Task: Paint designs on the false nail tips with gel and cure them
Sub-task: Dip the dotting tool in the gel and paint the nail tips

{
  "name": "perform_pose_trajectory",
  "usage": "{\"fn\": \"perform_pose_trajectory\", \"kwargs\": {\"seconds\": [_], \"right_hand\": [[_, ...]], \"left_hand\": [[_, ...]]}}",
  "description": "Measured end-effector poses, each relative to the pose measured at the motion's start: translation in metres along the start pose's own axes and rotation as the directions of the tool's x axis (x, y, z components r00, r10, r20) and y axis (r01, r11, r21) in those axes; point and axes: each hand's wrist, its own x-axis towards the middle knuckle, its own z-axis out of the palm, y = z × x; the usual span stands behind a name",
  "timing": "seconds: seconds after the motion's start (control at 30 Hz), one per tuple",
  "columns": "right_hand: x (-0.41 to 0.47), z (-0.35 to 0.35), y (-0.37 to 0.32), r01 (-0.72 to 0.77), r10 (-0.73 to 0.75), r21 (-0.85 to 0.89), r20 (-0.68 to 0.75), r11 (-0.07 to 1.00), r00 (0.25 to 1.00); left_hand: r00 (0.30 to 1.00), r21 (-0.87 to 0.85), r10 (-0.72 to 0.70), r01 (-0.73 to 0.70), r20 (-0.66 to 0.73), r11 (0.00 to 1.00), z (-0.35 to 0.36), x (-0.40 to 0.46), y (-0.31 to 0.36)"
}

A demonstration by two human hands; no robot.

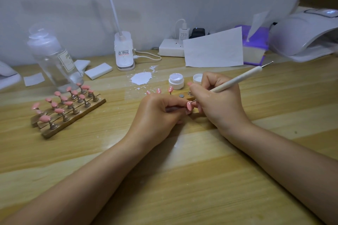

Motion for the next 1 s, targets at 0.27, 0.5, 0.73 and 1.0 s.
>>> {"fn": "perform_pose_trajectory", "kwargs": {"seconds": [0.27,0.5,0.73,1.0], "right_hand": [[-0.0009,-0.0006,0.0007,0.011,-0.011,0.020,0.025,1.000,1.000],[-0.0005,-0.0004,0.0013,0.010,-0.010,0.008,0.006,1.000,1.000],[0.0000,0.0009,0.0012,0.013,-0.013,0.006,-0.007,1.000,1.000],[0.0004,-0.0001,0.0005,0.038,-0.027,0.098,-0.110,0.994,0.994]], "left_hand": [[1.000,-0.005,-0.002,0.002,0.000,1.000,0.0003,-0.0001,0.0002],[1.000,0.028,0.007,-0.007,-0.005,1.000,-0.0001,0.0009,-0.0025],[1.000,-0.002,-0.007,0.007,-0.011,1.000,0.0000,0.0002,-0.0028],[1.000,-0.035,-0.005,0.005,0.000,0.999,0.0001,-0.0008,-0.0023]]}}
